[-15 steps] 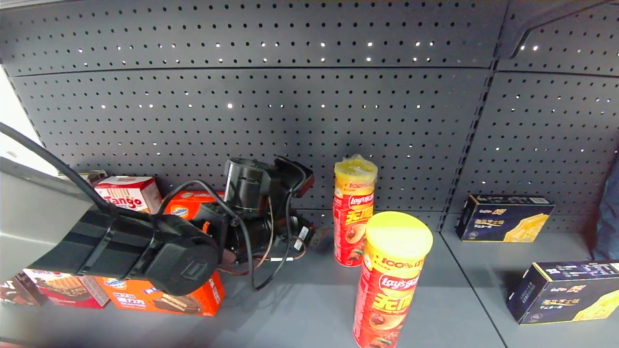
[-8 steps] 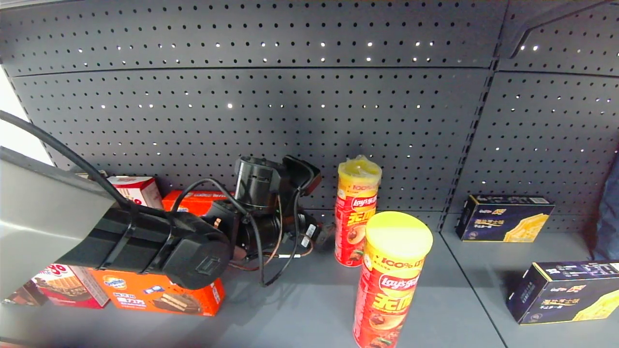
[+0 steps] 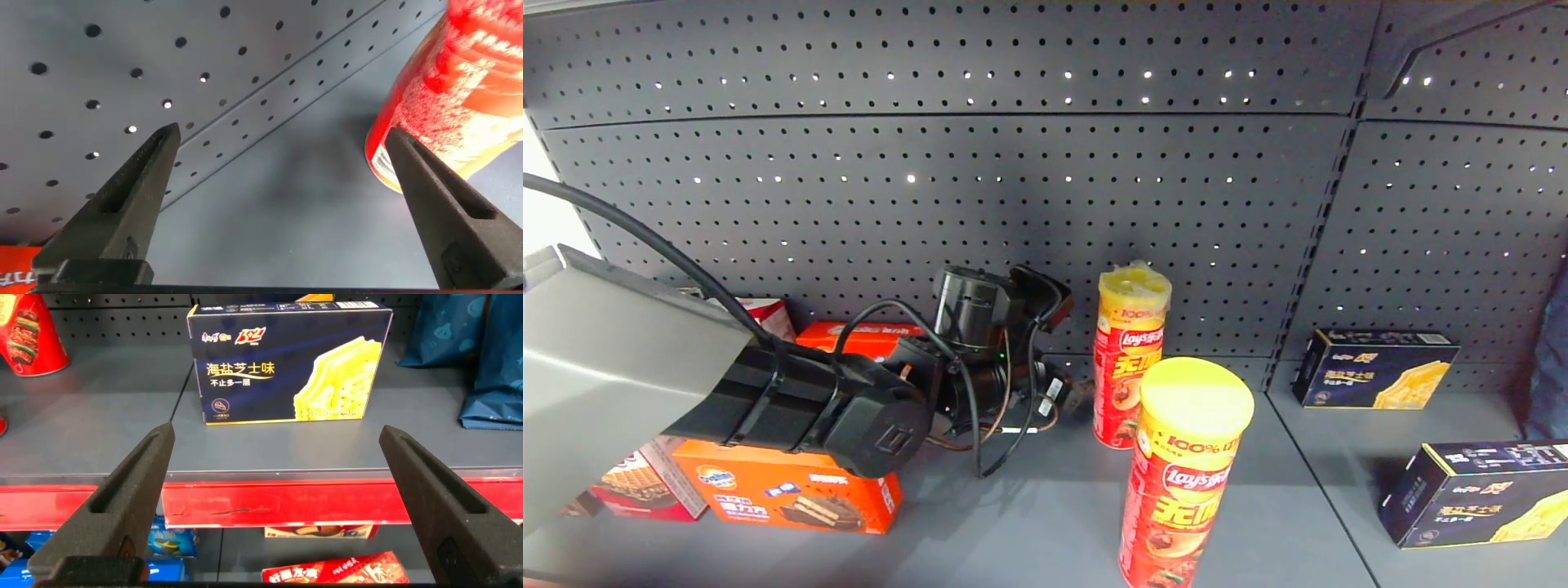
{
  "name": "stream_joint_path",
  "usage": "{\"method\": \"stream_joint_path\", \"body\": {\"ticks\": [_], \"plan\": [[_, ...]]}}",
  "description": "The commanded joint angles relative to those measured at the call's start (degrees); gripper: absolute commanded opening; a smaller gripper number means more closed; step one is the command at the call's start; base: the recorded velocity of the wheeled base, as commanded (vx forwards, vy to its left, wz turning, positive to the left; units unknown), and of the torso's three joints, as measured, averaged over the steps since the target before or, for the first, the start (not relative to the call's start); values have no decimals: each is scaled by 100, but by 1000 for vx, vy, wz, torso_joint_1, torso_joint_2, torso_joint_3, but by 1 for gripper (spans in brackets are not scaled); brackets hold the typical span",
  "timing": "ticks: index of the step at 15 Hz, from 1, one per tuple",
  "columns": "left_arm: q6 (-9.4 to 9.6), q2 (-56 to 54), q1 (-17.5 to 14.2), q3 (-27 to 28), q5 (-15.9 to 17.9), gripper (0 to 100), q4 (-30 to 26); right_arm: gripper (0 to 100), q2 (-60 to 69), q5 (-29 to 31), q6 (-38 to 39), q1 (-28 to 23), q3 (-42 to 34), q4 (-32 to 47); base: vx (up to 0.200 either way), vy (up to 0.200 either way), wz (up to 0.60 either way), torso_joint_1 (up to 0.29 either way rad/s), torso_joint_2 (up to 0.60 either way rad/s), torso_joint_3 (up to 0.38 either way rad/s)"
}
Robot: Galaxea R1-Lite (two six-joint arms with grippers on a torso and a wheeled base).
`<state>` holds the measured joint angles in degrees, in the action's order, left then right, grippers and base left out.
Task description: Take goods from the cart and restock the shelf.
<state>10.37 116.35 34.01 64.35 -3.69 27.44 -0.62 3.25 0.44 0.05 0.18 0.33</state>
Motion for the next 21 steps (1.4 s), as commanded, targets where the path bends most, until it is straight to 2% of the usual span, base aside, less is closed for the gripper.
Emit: {"method": "stream_joint_path", "body": {"ticks": [1, 6, 9, 11, 14, 15, 17, 21], "plan": [[0, 37, 0, 42, 0, 100, -11, 100, -8, 0, 0, -5, -1, 2, 0, 0, 0, 0, 0, 0], [-44, -86, -9, -11, -17, 100, 42, 100, -8, 0, 0, 4, -1, 2, 0, 0, 0, 0, 0, 0], [-53, -1018, -70, -283, -35, 100, 33, 100, -8, 0, 0, -5, -1, 2, 0, 0, 0, 0, 0, 0], [-53, -2125, -79, -802, -123, 100, 24, 100, -8, 0, 0, 4, -1, 2, 0, 0, 0, 0, 0, 0], [-27, -3399, -61, -2050, -184, 100, 42, 100, 9, -44, -141, 83, 8, 37, 0, 0, 0, 0, 0, 0], [-44, -3751, -96, -2357, -158, 100, 42, 100, -8, -9, 273, 13, 8, 20, 0, 0, 0, 0, 0, 0], [96, -4129, -79, -2595, -184, 100, -2, 100, 1, -44, -61, 4, -1, 11, 0, 0, 0, 0, 0, 0], [61, -4349, -105, -2946, -167, 100, 33, 100, 1, -27, -26, 4, -1, 11, 0, 0, 0, 0, 0, 0]]}}
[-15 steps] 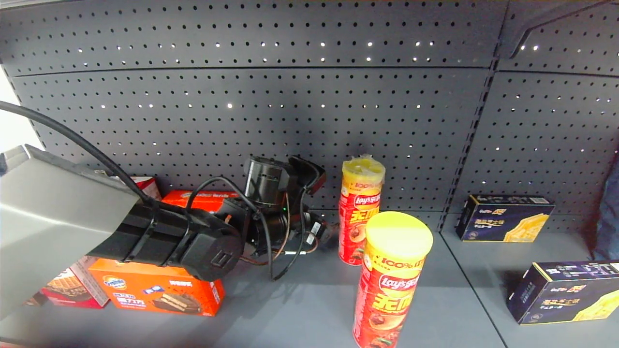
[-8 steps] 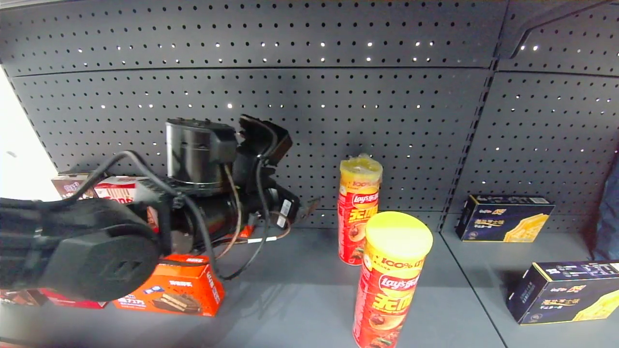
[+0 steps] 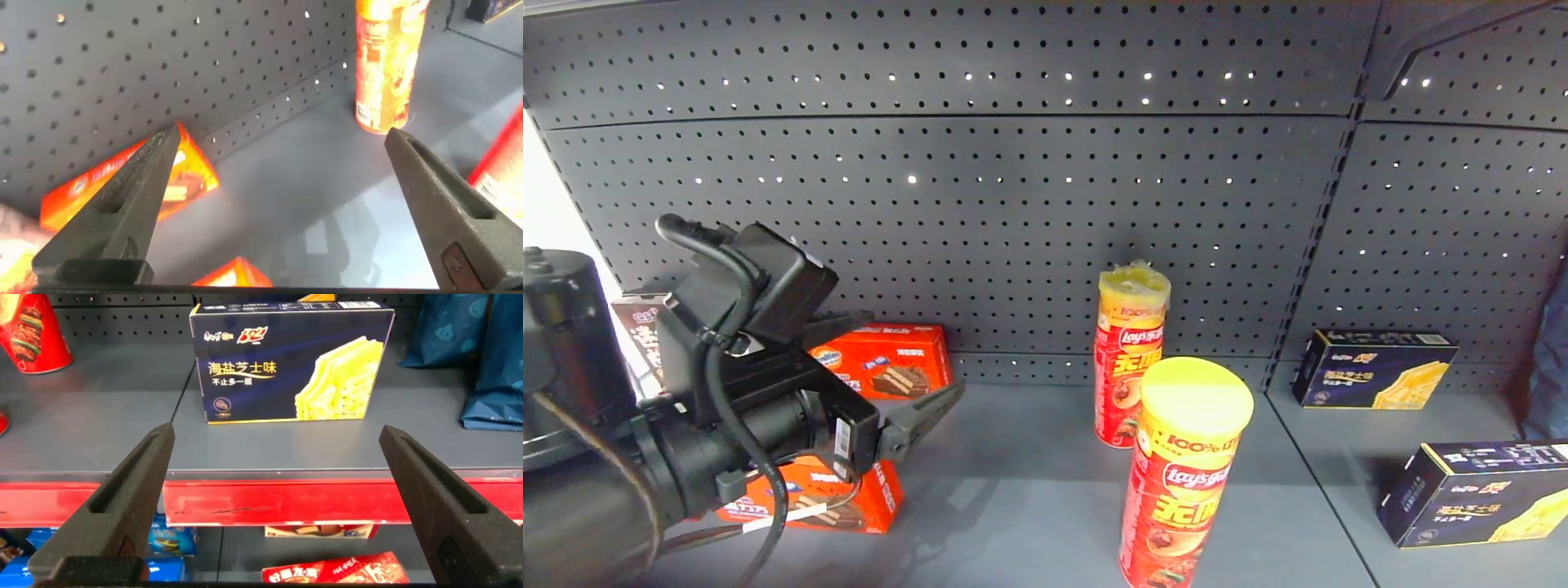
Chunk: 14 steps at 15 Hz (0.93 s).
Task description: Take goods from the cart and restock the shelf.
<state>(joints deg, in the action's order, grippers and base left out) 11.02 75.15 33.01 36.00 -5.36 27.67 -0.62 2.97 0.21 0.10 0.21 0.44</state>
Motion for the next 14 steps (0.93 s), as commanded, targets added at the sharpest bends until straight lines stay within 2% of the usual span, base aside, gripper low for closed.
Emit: {"method": "stream_joint_path", "body": {"ticks": [1, 4, 6, 7, 8, 10, 12, 13, 14], "plan": [[-12, -256, -14, -128, 0, 100, 10, 100, 1, 1, -3, -1, -3, 0, 0, 0, 0, 0, 0, 0], [14, -642, -76, -330, -17, 100, -7, 100, 1, 1, 6, -1, -3, 0, 0, 0, 0, 0, 0, 0], [128, -1003, -164, -427, -26, 100, -60, 100, 1, -25, -30, -1, -3, 0, 0, 0, 0, 0, 0, 0], [260, -1328, -164, -576, -26, 100, -122, 100, 1, -104, -47, -1, -3, 0, 0, 0, 0, 0, 0, 0], [269, -1706, -164, -796, -26, 100, -245, 100, 1, -104, -30, -1, -3, 0, 0, 0, 0, 0, 0, 0], [295, -2471, -164, -1077, -17, 100, -895, 100, -8, -60, -126, -10, 6, 0, 0, 0, 0, 0, 0, 0], [295, -3033, -164, -954, -17, 100, -1616, 100, -8, -113, -249, 8, 41, -26, 0, 0, 0, 0, 0, 0], [295, -3253, -164, -858, -17, 100, -1906, 100, -430, -104, 129, 61, 1139, -202, 0, 0, 0, 0, 0, 0], [295, -3341, -164, -787, -17, 100, -2073, 100, -1283, -16, 595, 43, 2440, -18, 0, 0, 0, 0, 0, 0]]}}
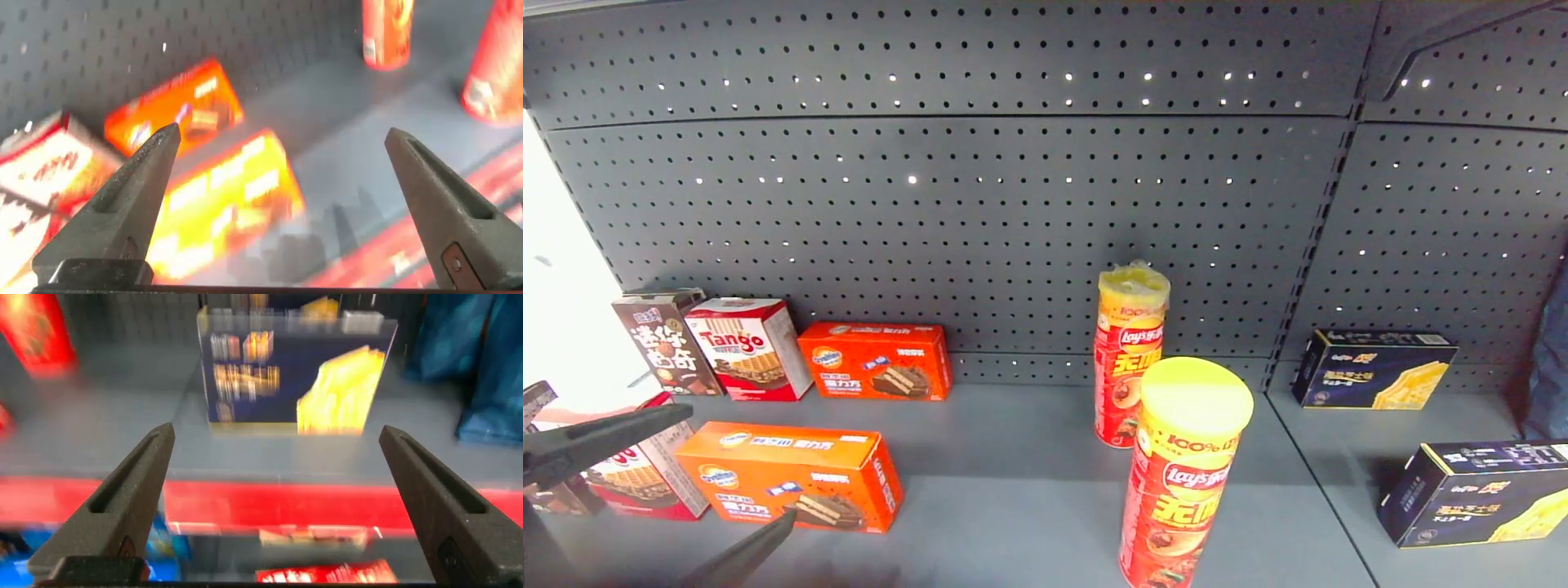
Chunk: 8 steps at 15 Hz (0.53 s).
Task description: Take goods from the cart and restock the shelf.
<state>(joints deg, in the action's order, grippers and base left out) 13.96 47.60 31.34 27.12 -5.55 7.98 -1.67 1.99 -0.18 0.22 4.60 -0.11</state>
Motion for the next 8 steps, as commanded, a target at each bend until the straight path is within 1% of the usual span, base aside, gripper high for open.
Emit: {"method": "stream_joint_path", "body": {"ticks": [1, 2, 3, 4, 5, 6, 8], "plan": [[10, -656, 3, 144, 1, 100, -210, 100, -1600, 39, 563, 48, 2871, 890, 0, 0, 0, 0, 0, 0], [28, -717, 12, 144, 1, 100, -218, 100, -1652, -418, 1, 57, 3003, 1347, 0, 0, 0, 0, 0, 0], [19, -823, 3, 126, 1, 100, -245, 100, -1705, -1060, -553, 57, 2889, 1408, 0, 0, 0, 0, 0, 0], [10, -893, 3, 83, 1, 100, -262, 100, -1740, -1561, -790, 57, 2766, 1400, 0, 0, 0, 0, 0, 0], [10, -902, 3, 47, 1, 100, -262, 100, -1767, -1904, -931, 40, 2704, 1408, 0, 0, 0, 0, 0, 0], [10, -928, 3, -5, 1, 100, -262, 100, -1916, -2255, -1239, -13, 2581, 1408, 0, 0, 0, 0, 0, 0], [10, -937, 3, -32, -8, 100, -262, 100, -2303, -2273, -1318, 40, 2581, 1408, 0, 0, 0, 0, 0, 0]]}}
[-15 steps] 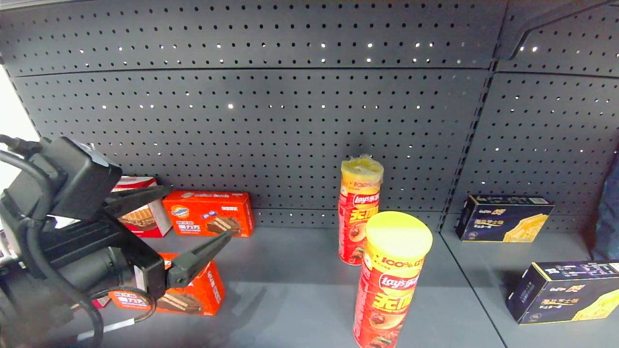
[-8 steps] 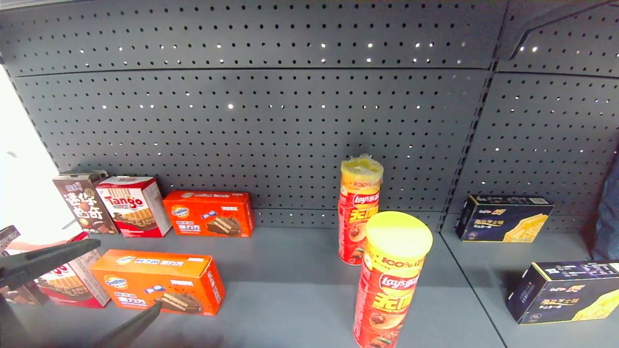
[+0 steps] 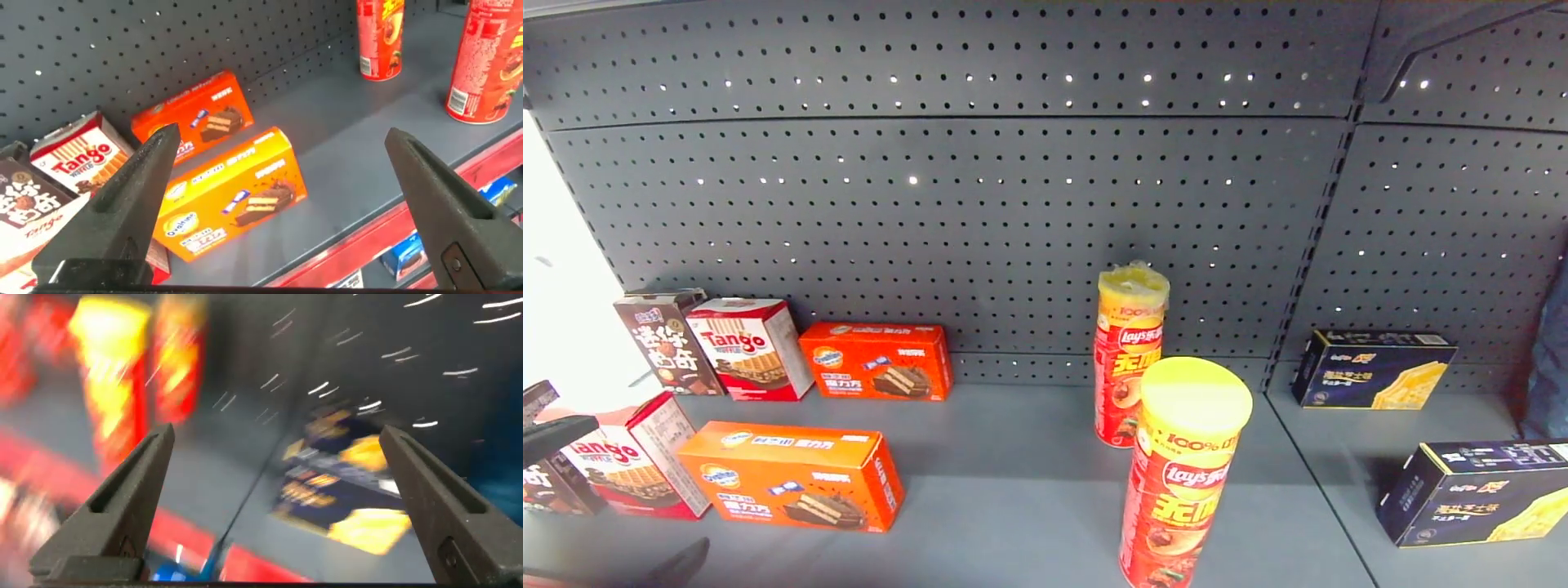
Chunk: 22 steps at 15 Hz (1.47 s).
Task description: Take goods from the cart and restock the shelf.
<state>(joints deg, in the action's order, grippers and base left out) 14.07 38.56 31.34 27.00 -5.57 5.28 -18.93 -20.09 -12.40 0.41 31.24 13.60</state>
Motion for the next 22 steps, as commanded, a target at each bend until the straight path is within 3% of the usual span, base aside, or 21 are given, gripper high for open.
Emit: {"method": "stream_joint_path", "body": {"ticks": [1, 3, 7, 9, 10, 18, 22], "plan": [[-1, -24, -14, -55, -14, 100, 8, 100, -919, 5, -105, 2, -83, 11, 0, 0, 0, 0, 0, 0], [-1, -24, -23, -187, -14, 100, 8, 100, -1447, 216, -105, -85, -110, -156, 0, 0, 0, 0, 0, 0], [-9, -103, -111, -564, -5, 100, 17, 100, -2695, 532, -105, 99, -365, -1519, 0, 0, 0, 0, 0, 0], [-9, -147, -137, -538, -14, 100, 17, 100, -3213, 541, -96, 539, -233, -1923, 0, 0, 0, 0, 0, 0], [-1, -138, -137, -424, -5, 100, 17, 100, -3855, 550, -96, 1031, 136, -2345, 0, 0, 0, 0, 0, 0], [8, -121, -84, -582, -5, 100, 8, 100, -5226, 937, -131, 2604, 294, -2345, 0, 0, 0, 0, 0, 0], [8, -121, -199, -521, 3, 100, -71, 100, -5208, 989, -123, 2753, -31, -2354, 0, 0, 0, 0, 0, 0]]}}
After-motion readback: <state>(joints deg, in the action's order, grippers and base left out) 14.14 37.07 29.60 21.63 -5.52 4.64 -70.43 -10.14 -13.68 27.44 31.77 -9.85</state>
